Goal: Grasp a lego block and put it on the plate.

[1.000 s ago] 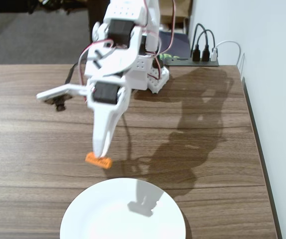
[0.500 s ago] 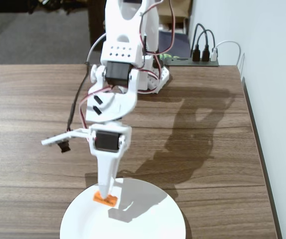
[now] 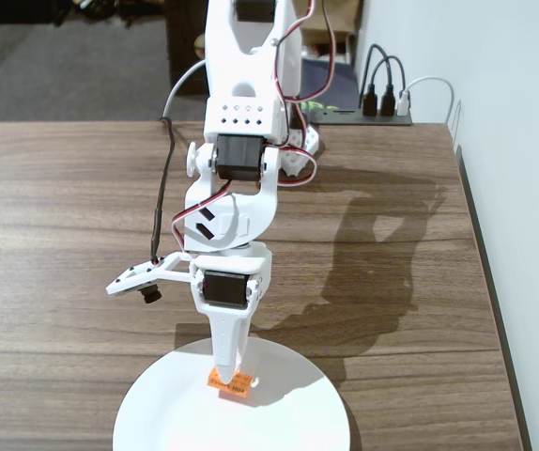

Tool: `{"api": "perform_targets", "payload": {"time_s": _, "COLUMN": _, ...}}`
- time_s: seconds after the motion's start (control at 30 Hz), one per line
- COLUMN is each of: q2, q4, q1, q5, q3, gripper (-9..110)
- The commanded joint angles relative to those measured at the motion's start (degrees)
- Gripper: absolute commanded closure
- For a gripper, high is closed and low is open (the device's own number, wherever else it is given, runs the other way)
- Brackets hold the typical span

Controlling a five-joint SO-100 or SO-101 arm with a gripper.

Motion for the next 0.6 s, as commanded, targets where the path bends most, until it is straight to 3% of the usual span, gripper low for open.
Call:
{"api": "perform_targets", "payload": {"time_s": 0.0, "q2": 0.53, "q4": 0.26, "q1": -0.35, "q5": 0.18, "q3": -2.81, "gripper": 89}}
{"api": "perform_targets", "payload": {"time_s": 0.07, "q2": 0.53, "q4": 0.62, "q1": -0.35, "q5": 0.18, "q3": -2.81, "gripper": 81}}
{"api": "perform_targets", "payload": {"time_s": 0.2, "q2": 0.62, "q4": 0.62, "q1": -0.35, "q5": 0.53, "q3": -2.81, "gripper": 78}}
{"api": "perform_targets", "payload": {"time_s": 0.57, "q2": 5.71, "q4": 3.34, "q1": -0.18, "q5": 0.7, "q3": -0.97, "gripper": 78}}
